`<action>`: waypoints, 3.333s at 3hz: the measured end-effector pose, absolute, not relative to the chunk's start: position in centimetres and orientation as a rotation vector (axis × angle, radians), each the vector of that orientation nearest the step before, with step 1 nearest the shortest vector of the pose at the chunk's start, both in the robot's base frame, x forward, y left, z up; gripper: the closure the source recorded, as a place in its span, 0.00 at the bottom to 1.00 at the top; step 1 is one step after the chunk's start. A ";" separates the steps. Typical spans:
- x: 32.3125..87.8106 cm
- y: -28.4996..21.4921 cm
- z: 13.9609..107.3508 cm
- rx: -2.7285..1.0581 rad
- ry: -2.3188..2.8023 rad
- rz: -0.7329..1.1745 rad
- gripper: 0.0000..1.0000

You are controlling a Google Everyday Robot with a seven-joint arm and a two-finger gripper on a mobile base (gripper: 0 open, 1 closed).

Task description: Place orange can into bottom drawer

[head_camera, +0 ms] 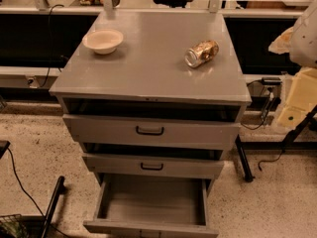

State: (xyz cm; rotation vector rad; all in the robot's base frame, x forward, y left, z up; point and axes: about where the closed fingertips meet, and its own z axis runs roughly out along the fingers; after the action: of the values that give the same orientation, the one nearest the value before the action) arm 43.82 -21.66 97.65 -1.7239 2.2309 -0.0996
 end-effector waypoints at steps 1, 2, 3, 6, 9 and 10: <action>43.8 -21.7 97.7 -1.724 2.231 -0.100 0.00; 45.3 -21.5 96.6 -1.763 2.200 -0.124 0.00; 49.7 -23.6 94.8 -1.816 2.120 -0.185 0.00; 55.0 -24.2 93.5 -2.004 1.911 -0.313 0.00; 61.3 -16.8 90.2 -2.611 1.334 -0.387 0.00; 61.3 -16.8 90.1 -2.619 1.322 -0.388 0.00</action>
Offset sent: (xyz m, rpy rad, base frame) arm 0.0427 0.0016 -0.0368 -0.0563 -0.0143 0.0923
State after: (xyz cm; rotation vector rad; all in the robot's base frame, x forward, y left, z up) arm 61.32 -16.76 90.12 -2.6185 1.3222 -0.3875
